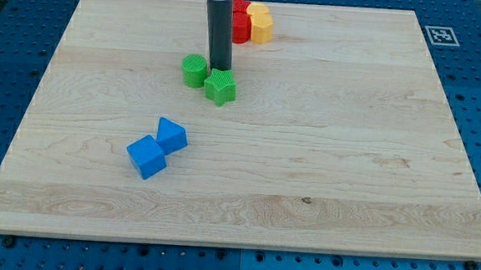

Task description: Slide the green circle to the left side of the red star

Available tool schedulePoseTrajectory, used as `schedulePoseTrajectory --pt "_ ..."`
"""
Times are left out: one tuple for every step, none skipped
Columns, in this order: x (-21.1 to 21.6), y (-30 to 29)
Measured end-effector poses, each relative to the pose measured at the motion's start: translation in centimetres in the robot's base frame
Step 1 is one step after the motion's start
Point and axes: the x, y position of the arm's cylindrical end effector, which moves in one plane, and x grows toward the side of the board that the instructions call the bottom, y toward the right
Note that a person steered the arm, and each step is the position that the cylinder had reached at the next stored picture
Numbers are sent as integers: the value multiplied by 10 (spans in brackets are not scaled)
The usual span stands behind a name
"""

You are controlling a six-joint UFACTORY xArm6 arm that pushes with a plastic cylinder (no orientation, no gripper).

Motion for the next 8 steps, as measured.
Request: schedulePoseTrajectory --pt "1 -3" --pt "3 -19" --pt "-3 -16" --pt "-3 -13" --pt "-3 4" --pt "-1 40" --pt "-1 41" --pt "-1 41"
